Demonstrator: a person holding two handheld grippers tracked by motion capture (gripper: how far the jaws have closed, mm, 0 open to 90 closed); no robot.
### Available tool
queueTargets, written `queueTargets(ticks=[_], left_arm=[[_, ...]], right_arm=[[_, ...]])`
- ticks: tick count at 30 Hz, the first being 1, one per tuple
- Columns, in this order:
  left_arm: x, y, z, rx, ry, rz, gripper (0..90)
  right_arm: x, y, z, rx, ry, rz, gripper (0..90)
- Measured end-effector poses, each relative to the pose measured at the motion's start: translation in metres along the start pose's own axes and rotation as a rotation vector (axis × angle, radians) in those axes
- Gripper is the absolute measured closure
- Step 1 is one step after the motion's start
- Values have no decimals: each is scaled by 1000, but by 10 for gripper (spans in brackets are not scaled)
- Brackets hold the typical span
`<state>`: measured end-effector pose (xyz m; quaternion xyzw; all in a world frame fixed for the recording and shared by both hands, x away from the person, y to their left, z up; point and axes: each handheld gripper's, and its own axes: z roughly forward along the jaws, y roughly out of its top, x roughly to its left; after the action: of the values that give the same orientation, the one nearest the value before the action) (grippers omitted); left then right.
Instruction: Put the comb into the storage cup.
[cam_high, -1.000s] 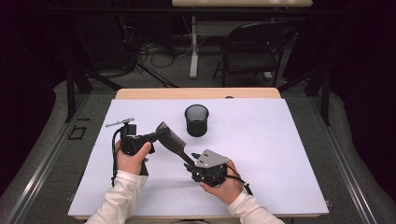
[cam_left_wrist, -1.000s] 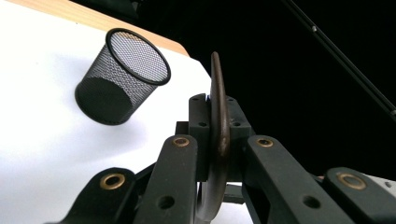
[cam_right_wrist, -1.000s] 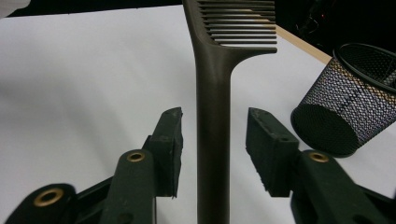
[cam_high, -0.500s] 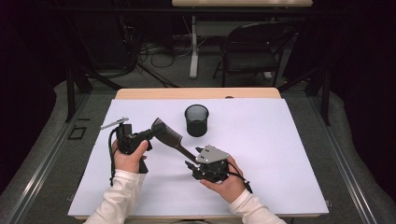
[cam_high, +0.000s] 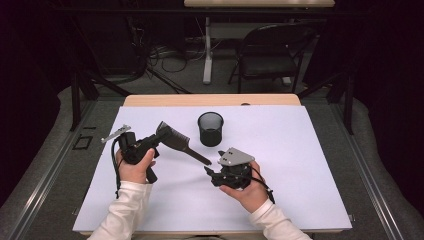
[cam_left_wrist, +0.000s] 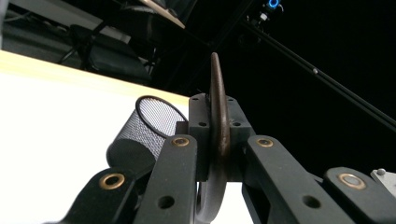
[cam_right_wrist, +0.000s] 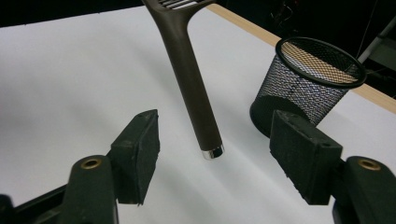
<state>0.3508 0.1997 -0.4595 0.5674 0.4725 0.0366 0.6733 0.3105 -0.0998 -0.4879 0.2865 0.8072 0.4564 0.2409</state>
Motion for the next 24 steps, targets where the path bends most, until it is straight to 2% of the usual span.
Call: queueTargets(ticks=[5, 7, 10, 13, 15, 19, 24], left_arm=[[-2, 1, -2, -23, -2, 16, 859], [-2, 1, -2, -22, -1, 23, 859], [-2, 1, -2, -26, 5, 29, 859], [-2, 1, -3, -32, 11, 39, 859], [-2, 2, -3, -34, 15, 45, 859], [-1, 1, -3, -39, 21, 59, 859], [0, 1, -3, -36, 31, 67, 859]], right_arm=[[-9, -1, -2, 4, 9, 47, 297], [-12, -1, -2, 15, -12, 67, 257], [-16, -2, -2, 26, -9, 96, 231], [-21, -3, -3, 31, 16, 133, 191], [-23, -3, -4, 44, 28, 137, 143], [-29, -6, -6, 61, 51, 153, 139], [-38, -8, -9, 55, 21, 192, 75]])
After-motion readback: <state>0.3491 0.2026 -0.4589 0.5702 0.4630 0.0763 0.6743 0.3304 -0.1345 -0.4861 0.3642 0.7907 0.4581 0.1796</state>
